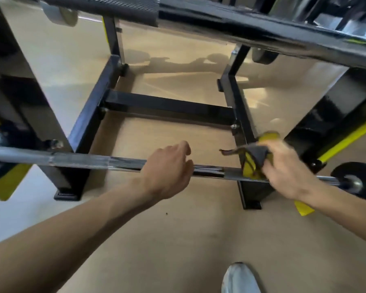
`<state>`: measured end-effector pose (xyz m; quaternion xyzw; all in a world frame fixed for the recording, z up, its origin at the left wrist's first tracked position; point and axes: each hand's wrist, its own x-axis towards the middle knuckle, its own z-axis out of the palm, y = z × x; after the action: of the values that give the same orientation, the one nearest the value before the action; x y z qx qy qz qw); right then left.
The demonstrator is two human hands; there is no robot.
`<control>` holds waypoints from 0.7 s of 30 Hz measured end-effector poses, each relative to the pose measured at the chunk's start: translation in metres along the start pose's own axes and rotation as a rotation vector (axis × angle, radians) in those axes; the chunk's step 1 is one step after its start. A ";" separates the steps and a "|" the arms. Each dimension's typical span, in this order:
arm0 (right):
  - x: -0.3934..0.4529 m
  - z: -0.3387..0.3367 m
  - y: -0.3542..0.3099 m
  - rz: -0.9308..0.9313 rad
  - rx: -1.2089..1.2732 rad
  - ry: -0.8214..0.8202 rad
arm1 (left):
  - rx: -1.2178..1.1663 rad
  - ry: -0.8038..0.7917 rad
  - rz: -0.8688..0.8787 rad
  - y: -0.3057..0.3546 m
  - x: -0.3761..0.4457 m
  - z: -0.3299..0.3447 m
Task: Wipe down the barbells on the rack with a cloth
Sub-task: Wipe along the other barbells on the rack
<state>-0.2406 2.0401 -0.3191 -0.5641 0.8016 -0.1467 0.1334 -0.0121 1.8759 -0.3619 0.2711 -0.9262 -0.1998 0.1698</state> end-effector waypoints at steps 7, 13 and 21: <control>-0.001 0.016 0.008 0.033 0.066 -0.299 | 0.127 -0.250 0.023 0.037 0.041 0.036; 0.018 0.021 0.003 -0.085 -0.103 -0.306 | 0.117 -0.224 -0.085 0.041 0.050 0.049; 0.059 0.047 -0.029 -0.137 -0.333 -0.434 | 0.116 -0.417 -0.222 0.045 0.061 0.054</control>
<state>-0.2173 1.9711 -0.3543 -0.6495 0.7272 0.1023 0.1971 -0.1028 1.8905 -0.3752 0.3332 -0.9157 -0.2154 -0.0641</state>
